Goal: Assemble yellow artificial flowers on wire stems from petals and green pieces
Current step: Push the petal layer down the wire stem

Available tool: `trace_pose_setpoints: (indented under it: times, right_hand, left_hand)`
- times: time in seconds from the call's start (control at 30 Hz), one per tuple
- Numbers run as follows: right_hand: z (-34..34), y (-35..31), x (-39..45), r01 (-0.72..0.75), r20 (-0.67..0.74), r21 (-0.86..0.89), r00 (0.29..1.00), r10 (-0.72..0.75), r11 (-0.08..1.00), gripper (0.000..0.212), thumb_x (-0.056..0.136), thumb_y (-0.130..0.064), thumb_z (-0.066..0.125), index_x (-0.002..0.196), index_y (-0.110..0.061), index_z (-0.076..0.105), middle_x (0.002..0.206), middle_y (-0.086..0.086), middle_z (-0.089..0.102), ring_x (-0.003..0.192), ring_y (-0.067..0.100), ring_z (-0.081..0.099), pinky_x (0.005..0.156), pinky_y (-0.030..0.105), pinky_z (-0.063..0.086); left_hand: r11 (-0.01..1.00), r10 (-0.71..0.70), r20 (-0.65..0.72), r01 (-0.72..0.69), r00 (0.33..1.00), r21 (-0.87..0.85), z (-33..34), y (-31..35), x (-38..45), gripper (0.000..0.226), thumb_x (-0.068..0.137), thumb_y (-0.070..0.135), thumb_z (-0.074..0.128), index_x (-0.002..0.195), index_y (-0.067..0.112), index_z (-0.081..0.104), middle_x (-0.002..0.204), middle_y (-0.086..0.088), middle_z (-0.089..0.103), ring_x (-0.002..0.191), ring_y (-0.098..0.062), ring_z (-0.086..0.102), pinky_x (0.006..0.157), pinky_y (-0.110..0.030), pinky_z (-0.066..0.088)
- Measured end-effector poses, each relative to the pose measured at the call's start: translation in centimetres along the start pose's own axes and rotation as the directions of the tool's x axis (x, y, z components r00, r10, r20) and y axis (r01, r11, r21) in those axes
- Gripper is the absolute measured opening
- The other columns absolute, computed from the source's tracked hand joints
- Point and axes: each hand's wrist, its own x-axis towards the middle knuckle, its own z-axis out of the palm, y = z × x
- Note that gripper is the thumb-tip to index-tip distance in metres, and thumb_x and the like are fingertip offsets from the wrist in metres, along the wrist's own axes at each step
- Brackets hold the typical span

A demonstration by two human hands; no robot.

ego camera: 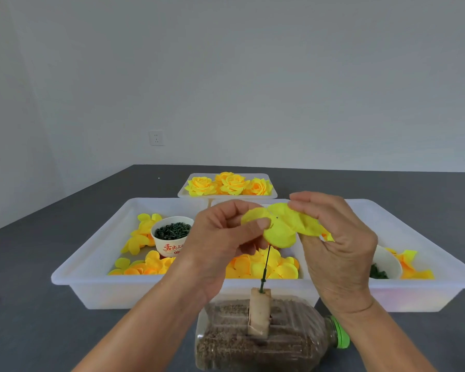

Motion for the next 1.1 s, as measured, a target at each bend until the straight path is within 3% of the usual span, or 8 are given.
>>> trace_pose_setpoints:
  times: [0.1,0.17,0.3,0.37,0.5,0.73,0.97,1.1]
  right_hand:
    - [0.0,-0.1,-0.2,-0.150,0.045,0.007,0.988,0.149,0.989,0.043,0.074,0.017,0.060,0.104,-0.011,0.067,0.098,-0.005,0.065,0.089,0.002,0.058,0.083,0.006,0.042]
    - [-0.1,-0.4,-0.2,-0.341,0.107,0.152,0.939,0.328,0.928,0.037,0.084,0.014,0.055,0.103,-0.016,0.066,0.092,-0.011,0.069,0.085,-0.002,0.061,0.080,0.008,0.044]
    - [-0.5,-1.0,0.4,-0.664,0.323,0.559,0.726,0.607,0.497,0.026,0.092,-0.001,0.049,0.098,-0.013,0.071,0.085,-0.002,0.074,0.082,0.010,0.069,0.067,0.017,0.052]
    - [-0.7,-1.2,0.7,-0.708,0.443,0.612,0.676,0.589,0.352,0.017,0.085,-0.019,0.059,0.091,-0.016,0.075,0.088,0.005,0.074,0.085,0.019,0.070,0.066,0.022,0.053]
    - [-0.7,-1.5,0.9,-0.739,0.565,0.608,0.659,0.495,0.291,0.033,0.063,-0.028,0.073,0.093,-0.014,0.075,0.094,0.008,0.074,0.088,0.019,0.070,0.072,0.022,0.053]
    - [-0.3,-1.3,0.6,-0.705,0.451,0.561,0.699,0.554,0.434,0.029,0.057,-0.016,0.074,0.085,-0.008,0.069,0.076,0.008,0.074,0.069,0.018,0.071,0.063,0.024,0.056]
    - [-0.4,-1.7,0.8,-0.631,0.379,0.460,0.776,0.504,0.625,0.020,0.062,-0.015,0.074,0.081,-0.017,0.069,0.071,0.006,0.071,0.061,0.010,0.068,0.058,0.017,0.053]
    - [-0.4,-1.9,0.7,-0.538,0.337,0.387,0.839,0.428,0.749,0.026,0.069,0.000,0.075,0.076,-0.024,0.069,0.072,0.002,0.070,0.059,0.011,0.064,0.056,0.016,0.052]
  left_hand:
    - [0.985,0.169,-0.089,-0.165,0.982,0.046,-0.3,0.1,0.2,0.013,0.074,-0.002,0.066,0.084,0.007,0.065,0.064,-0.005,0.068,0.054,-0.014,0.061,0.052,-0.019,0.048]
    - [0.972,0.231,-0.099,-0.225,0.968,0.064,-0.5,0.2,0.2,0.016,0.078,-0.007,0.063,0.085,0.007,0.064,0.065,-0.003,0.069,0.058,-0.013,0.063,0.054,-0.018,0.049]
    - [0.963,0.266,-0.086,-0.259,0.960,0.077,-0.5,0.2,0.0,0.018,0.078,-0.008,0.061,0.083,0.009,0.065,0.067,-0.003,0.070,0.060,-0.013,0.065,0.055,-0.018,0.050]
    - [0.961,0.271,-0.078,-0.266,0.959,0.073,-0.4,0.2,0.0,0.019,0.078,-0.008,0.062,0.082,0.010,0.065,0.067,-0.003,0.070,0.060,-0.013,0.065,0.056,-0.018,0.050]
    - [0.956,0.286,-0.082,-0.278,0.955,0.096,-0.2,0.0,0.0,0.018,0.077,-0.007,0.064,0.082,0.010,0.066,0.066,-0.004,0.070,0.059,-0.013,0.065,0.055,-0.017,0.049]
    - [0.966,0.257,-0.058,-0.255,0.965,0.038,-0.1,0.0,-0.3,0.016,0.063,0.003,0.071,0.078,0.007,0.066,0.066,-0.002,0.069,0.057,-0.009,0.060,0.058,-0.017,0.049]
    - [0.986,0.163,-0.045,-0.164,0.986,-0.014,0.0,1.0,-0.3,0.043,0.054,0.023,0.077,0.094,0.010,0.068,0.081,-0.008,0.073,0.070,-0.014,0.068,0.059,-0.019,0.052]
    - [0.972,0.237,-0.086,-0.236,0.968,0.013,-0.4,0.9,-0.1,0.022,0.059,0.014,0.075,0.081,0.009,0.072,0.082,-0.013,0.072,0.073,-0.021,0.068,0.064,-0.027,0.055]
